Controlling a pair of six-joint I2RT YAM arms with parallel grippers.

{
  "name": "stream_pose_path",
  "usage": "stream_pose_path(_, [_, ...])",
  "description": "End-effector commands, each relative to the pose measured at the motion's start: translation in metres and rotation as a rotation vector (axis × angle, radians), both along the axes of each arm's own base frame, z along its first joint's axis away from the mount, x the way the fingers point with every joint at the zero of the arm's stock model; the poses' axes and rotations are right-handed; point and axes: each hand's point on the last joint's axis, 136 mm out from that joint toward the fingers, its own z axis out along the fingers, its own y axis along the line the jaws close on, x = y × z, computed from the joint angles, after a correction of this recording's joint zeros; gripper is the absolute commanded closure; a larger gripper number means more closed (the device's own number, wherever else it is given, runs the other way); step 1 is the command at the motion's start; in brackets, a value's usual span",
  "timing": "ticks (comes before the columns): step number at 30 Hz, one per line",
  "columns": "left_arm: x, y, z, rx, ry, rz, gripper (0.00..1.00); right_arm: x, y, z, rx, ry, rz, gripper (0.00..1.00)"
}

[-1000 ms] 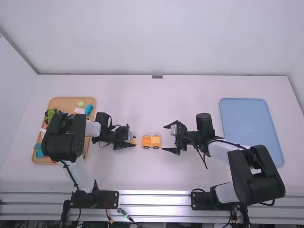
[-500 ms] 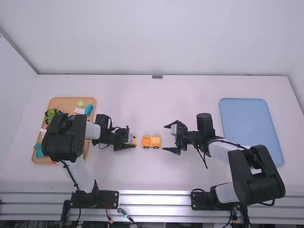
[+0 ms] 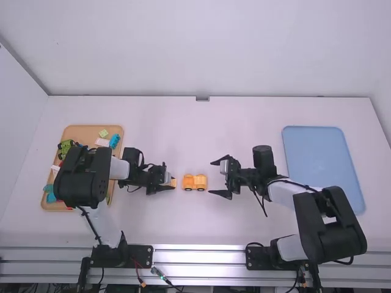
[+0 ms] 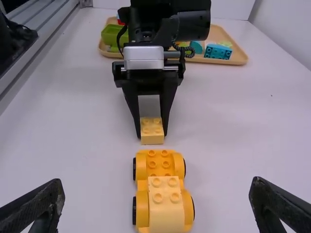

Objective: Assemble lego blocks to make yellow taxi

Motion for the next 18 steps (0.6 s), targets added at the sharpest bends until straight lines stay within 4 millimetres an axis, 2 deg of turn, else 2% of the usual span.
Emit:
stream_pose_path(1, [-0.006,-0.001,-0.002,-0.026,0.026,-0.002,0.78,-0.002,-0.001,0.006,0.015,-0.014,0.008,0.01])
stream_pose_path(6, [-0.004,-0.001,-0.003,-0.025,0.015,-0.001,0.82,-0.002,-0.001,0.006,0.015,-0.015,0.008,0.01])
stream_pose_path(12, [0.010,-0.001,0.001,-0.047,0.060,0.079,0.75,-0.001,-0.001,0.005,0.006,-0.020,-0.001,0.01])
stream_pose_path(14, [0.019,0.000,0.006,-0.061,0.090,0.133,0.74,0.001,-0.001,0.003,-0.007,-0.023,-0.013,0.01])
stream_pose_path(16, [0.023,-0.001,0.013,-0.071,0.093,0.146,0.79,0.003,0.000,-0.001,-0.031,-0.028,-0.026,0.01])
stream_pose_path(18, [0.026,-0.001,0.018,-0.072,0.089,0.150,0.79,0.003,0.001,-0.005,-0.045,-0.026,-0.030,0.01])
